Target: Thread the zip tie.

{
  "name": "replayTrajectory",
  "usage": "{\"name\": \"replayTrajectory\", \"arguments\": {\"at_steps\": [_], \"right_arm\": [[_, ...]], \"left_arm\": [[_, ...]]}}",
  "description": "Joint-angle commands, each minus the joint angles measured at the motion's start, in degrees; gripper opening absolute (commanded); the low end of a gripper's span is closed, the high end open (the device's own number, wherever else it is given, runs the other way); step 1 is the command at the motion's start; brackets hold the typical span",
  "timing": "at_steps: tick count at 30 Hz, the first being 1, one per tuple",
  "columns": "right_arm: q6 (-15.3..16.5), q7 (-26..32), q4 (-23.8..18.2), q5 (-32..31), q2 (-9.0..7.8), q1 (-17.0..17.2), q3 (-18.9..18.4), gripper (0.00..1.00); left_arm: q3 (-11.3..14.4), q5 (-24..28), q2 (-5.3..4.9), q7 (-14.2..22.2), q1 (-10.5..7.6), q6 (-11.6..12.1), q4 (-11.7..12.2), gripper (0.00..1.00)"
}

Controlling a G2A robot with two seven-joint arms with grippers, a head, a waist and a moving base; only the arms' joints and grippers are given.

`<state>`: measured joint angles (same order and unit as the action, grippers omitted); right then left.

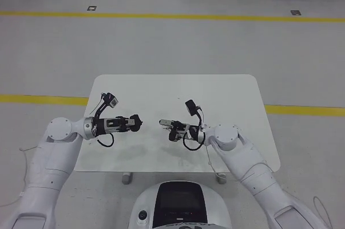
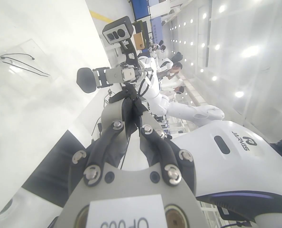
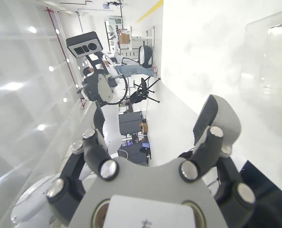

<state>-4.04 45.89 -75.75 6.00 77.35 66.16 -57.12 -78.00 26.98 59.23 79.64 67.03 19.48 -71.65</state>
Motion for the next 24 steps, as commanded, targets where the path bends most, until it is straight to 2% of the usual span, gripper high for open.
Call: {"name": "replayTrajectory", "arguments": {"at_steps": [1,8,9,11,13,18,24], "right_arm": [[0.08,-0.70,-0.11,-0.98,-0.03,0.01,-0.04,1.00],[0.08,-0.98,-0.17,-1.11,-0.03,0.04,-0.04,1.00],[-0.78,-1.42,-0.70,-2.49,-0.07,-0.26,0.33,1.00],[-3.84,-0.77,-1.28,-4.62,-0.12,-1.70,0.94,1.00],[-8.30,-0.72,-1.76,-7.98,-0.11,-3.84,1.88,1.00],[-15.04,1.34,-1.90,-12.57,0.37,-9.05,4.83,1.00],[-15.44,2.76,7.31,-21.70,2.38,-15.86,11.87,1.00]], "left_arm": [[0.00,0.00,0.00,0.00,0.00,0.00,0.00,0.00],[0.00,0.00,0.00,0.00,0.00,0.00,0.00,0.00],[0.00,0.00,0.00,0.00,0.00,0.00,0.00,0.00],[0.00,0.00,0.00,0.00,0.00,0.00,0.00,0.00],[0.00,0.00,0.00,0.00,0.00,0.00,0.00,0.00],[0.00,0.00,0.00,0.00,0.00,0.00,0.00,0.00],[0.00,0.00,0.00,0.00,0.00,0.00,0.00,0.00]]}}
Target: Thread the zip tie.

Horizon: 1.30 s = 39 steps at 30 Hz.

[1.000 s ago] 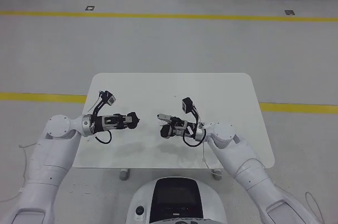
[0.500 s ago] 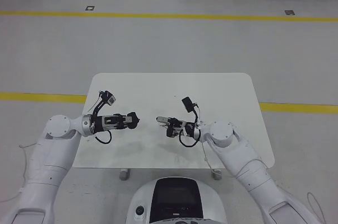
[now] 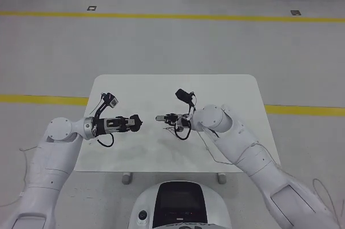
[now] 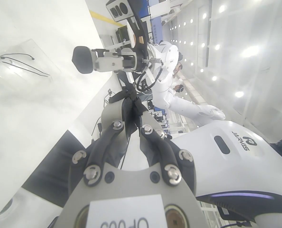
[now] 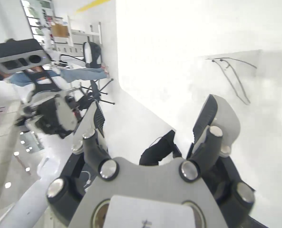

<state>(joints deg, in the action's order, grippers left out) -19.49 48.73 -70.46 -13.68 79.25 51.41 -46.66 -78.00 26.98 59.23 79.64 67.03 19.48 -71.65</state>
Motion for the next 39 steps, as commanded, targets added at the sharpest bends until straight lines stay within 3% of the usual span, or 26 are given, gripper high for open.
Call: {"name": "replayTrajectory", "arguments": {"at_steps": [1,10,14,22,32,39], "right_arm": [[0.00,-0.10,2.83,-3.06,0.95,-1.81,2.42,1.00],[0.26,-1.45,2.71,-3.73,1.27,-1.83,2.89,1.00],[0.00,3.45,2.99,-10.55,1.56,-4.30,6.42,1.00],[0.00,14.64,11.06,-17.63,5.90,-11.95,13.87,1.00],[1.14,12.95,10.90,-19.25,5.88,-11.30,14.31,1.00],[1.31,13.70,13.97,-21.41,7.91,-12.83,17.49,1.00]], "left_arm": [[0.00,0.00,0.00,0.00,0.00,0.00,0.00,0.00],[0.00,0.00,0.00,0.00,0.00,0.00,0.00,0.00],[0.00,0.00,0.00,0.00,0.00,0.00,0.00,0.00],[0.00,0.00,0.00,0.00,0.00,0.00,0.00,0.00],[0.00,0.00,0.00,0.00,0.00,0.00,0.00,0.00],[0.00,0.00,0.00,0.00,0.00,0.00,0.00,0.00]]}}
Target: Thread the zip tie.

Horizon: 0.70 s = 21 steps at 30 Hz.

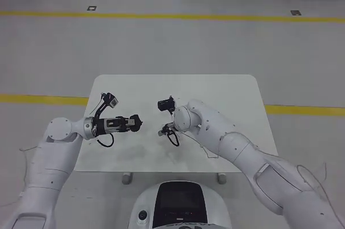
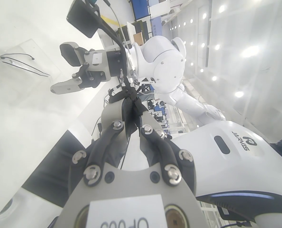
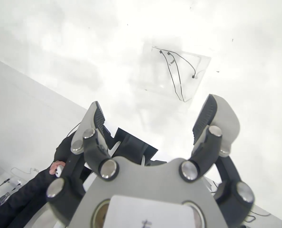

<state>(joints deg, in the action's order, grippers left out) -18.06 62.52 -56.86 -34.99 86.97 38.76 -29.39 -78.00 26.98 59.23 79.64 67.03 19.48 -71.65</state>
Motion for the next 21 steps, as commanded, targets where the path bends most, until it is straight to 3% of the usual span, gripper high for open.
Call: {"name": "replayTrajectory", "arguments": {"at_steps": [1,13,15,16,21], "right_arm": [[-0.11,-0.09,0.37,-0.09,0.19,-0.19,0.22,1.00],[2.36,-3.45,-0.42,-2.12,-0.23,1.51,-1.18,1.00],[2.75,-4.70,-0.87,-2.36,-0.34,2.07,-1.76,0.54],[2.86,-4.97,-1.01,-2.43,-0.39,2.31,-1.98,0.46],[2.80,-5.86,-0.37,-3.34,-0.29,3.19,-2.43,0.30]], "left_arm": [[0.00,0.00,0.00,0.00,0.00,0.00,0.00,0.00],[0.00,0.00,0.00,0.00,0.00,0.00,0.00,0.00],[0.00,0.00,0.00,0.00,0.00,0.00,0.00,0.00],[0.00,0.00,0.00,0.00,0.00,0.00,0.00,0.00],[0.00,0.00,0.00,0.00,0.00,0.00,0.00,0.00]]}}
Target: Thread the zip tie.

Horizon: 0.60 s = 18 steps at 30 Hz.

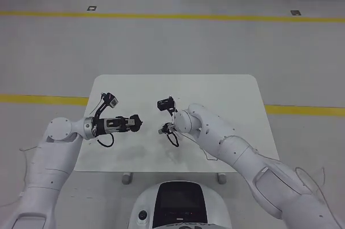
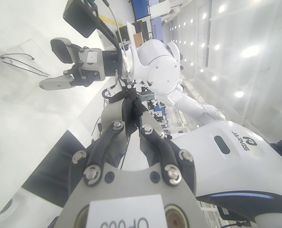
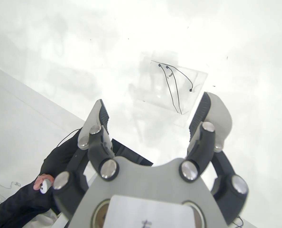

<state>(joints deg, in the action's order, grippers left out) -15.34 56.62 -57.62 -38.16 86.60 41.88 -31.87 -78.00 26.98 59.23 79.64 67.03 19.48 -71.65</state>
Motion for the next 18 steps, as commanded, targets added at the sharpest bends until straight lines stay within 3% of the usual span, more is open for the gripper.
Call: {"name": "replayTrajectory", "arguments": {"at_steps": [1,5,7,18], "right_arm": [[0.06,0.06,0.77,-0.41,0.19,0.07,0.14,0.25],[0.54,-0.38,2.58,-0.56,0.85,-0.15,0.45,0.14],[1.19,-0.84,3.63,-0.41,1.29,-0.29,0.65,0.01],[2.89,-0.54,11.27,0.35,4.42,-2.24,2.56,0.00]], "left_arm": [[0.00,0.00,0.00,0.00,0.00,0.00,0.00,0.00],[0.00,0.00,0.00,0.00,0.00,0.00,0.00,0.00],[0.00,0.00,0.00,0.00,0.00,0.00,0.00,0.00],[0.00,0.00,0.00,0.00,0.00,0.00,0.00,0.00]]}}
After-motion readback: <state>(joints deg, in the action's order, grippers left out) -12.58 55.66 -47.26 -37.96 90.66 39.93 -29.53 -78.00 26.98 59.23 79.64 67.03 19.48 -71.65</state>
